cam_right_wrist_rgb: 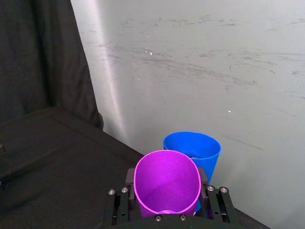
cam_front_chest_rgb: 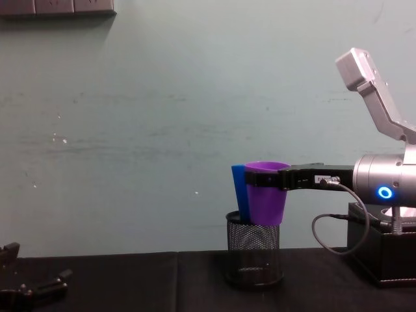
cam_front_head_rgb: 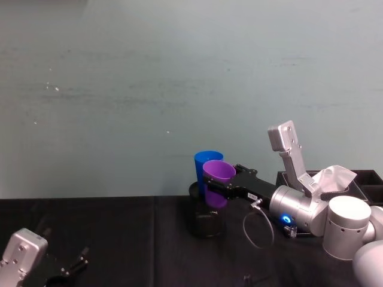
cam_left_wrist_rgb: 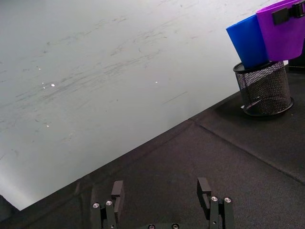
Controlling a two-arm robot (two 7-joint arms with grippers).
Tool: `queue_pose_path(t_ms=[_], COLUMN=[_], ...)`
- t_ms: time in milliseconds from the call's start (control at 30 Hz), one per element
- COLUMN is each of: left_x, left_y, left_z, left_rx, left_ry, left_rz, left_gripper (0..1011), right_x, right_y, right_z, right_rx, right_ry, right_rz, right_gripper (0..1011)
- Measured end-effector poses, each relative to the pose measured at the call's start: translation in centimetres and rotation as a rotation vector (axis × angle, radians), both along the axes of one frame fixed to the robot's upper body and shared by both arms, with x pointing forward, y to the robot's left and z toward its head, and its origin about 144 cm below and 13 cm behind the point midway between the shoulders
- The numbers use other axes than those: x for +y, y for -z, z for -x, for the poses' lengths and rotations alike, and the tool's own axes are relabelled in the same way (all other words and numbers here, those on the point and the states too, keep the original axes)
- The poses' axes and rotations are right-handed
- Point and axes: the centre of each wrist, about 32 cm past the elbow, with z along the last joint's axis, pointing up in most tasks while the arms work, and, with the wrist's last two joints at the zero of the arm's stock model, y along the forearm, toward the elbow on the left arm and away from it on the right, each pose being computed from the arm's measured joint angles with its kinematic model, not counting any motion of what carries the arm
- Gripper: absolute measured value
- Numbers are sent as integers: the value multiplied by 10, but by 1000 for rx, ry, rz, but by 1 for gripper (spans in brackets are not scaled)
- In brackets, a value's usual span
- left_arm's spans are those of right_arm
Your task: Pick up one cup with a gripper and tap it against the other cup.
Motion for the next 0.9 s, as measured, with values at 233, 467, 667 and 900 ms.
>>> queue_pose_path(t_ms=[233, 467, 667, 900], left_x=[0, 0, 0, 0], left_y=[0, 0, 0, 0], left_z=[0, 0, 0, 0], left_rx=[0, 0, 0, 0], left_ry=[0, 0, 0, 0], left_rz=[0, 0, 0, 0], left_gripper=[1000, 1000, 1000, 1000], right_x=[0, 0, 0, 0], right_y=[0, 0, 0, 0], right_z=[0, 0, 0, 0], right_rx=[0, 0, 0, 0], right_ry=[0, 0, 0, 0], right_rz=[0, 0, 0, 0], right_gripper=[733, 733, 733, 733])
